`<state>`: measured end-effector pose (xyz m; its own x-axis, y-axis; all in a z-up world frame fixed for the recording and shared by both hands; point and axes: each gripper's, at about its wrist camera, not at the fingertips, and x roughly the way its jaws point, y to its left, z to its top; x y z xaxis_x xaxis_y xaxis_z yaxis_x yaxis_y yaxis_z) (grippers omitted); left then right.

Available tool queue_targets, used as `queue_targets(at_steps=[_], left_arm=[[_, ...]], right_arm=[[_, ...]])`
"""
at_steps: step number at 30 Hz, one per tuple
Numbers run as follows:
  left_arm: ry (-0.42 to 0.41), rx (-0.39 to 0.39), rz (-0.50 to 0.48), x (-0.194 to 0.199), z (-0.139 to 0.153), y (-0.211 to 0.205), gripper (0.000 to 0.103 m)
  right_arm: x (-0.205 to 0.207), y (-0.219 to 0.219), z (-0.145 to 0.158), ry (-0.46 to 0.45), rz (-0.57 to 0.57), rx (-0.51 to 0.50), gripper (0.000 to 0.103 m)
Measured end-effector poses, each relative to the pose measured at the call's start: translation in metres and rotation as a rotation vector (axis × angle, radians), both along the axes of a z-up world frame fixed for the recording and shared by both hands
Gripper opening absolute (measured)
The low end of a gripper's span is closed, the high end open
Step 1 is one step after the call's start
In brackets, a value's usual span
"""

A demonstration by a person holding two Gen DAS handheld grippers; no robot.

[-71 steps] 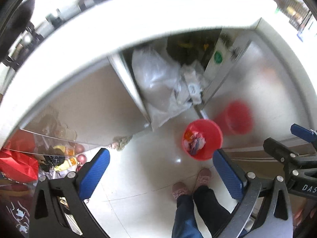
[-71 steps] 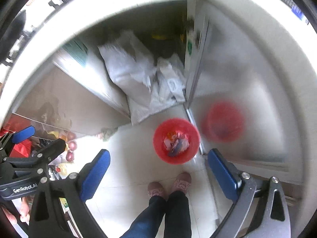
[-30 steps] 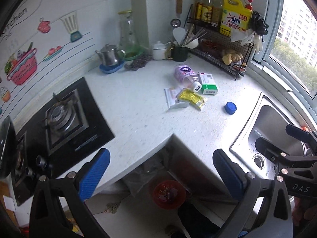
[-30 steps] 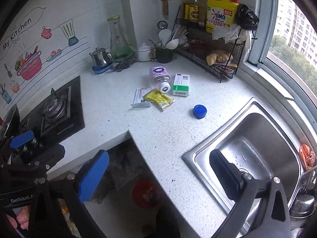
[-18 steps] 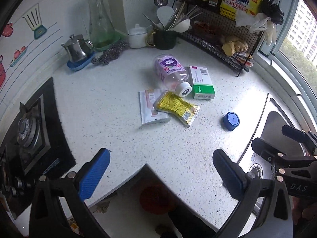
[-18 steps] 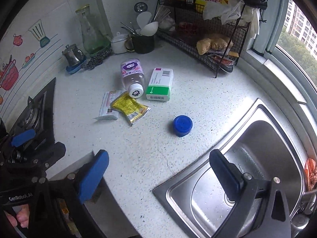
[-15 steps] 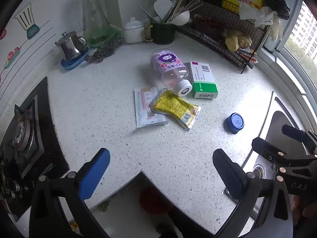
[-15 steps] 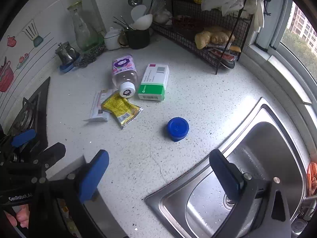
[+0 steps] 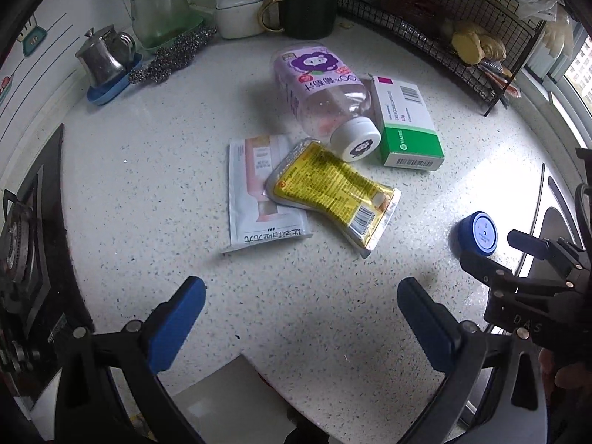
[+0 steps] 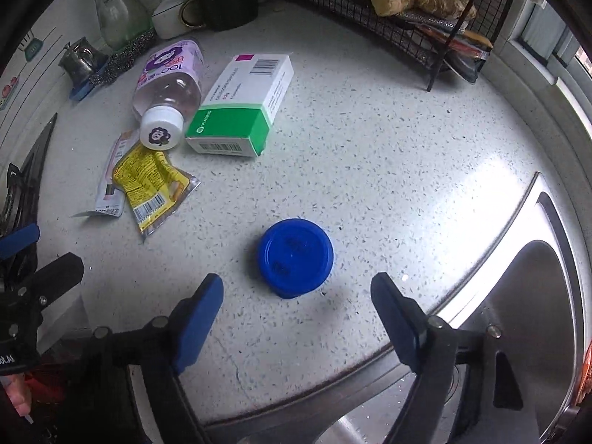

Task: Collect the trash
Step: 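Reach the right tool to the blue lid and grasp it, then grasp the white paper packet with the left tool while the right tool holds the lid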

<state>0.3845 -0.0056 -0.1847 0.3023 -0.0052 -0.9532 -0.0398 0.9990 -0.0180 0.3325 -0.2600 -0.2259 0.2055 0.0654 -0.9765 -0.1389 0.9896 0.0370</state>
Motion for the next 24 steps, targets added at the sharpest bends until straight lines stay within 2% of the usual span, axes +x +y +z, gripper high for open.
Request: queue_targets(at_steps=[3,5,11,16,24], left_arm=[[0.006,-0.002,0.005,0.001,-0.004,0.001,0.103],[0.006,-0.003,0.007,0.002,-0.005,0.003,0.103],[0.005,0.004,0.007,0.005,-0.008,0.009,0.103],[0.003,0.002,-0.004,0.002,-0.007,0.015,0.103],[-0.001,0.011,-0.044,-0.005,0.003,0.033,0.103]], right_arm=[[0.001,0.002,-0.003,-0.009,0.024,-0.009,0.068],[0.002,0.002,-0.006,-0.002,0.029,-0.013,0.056],[0.004,0.002,-0.004,-0.027,0.051,-0.027,0.043],[0.006,0.01,-0.003,-0.044,0.088,-0.035,0.043],[0.0,0.035,0.008,-0.046,0.098,0.014,0.043]])
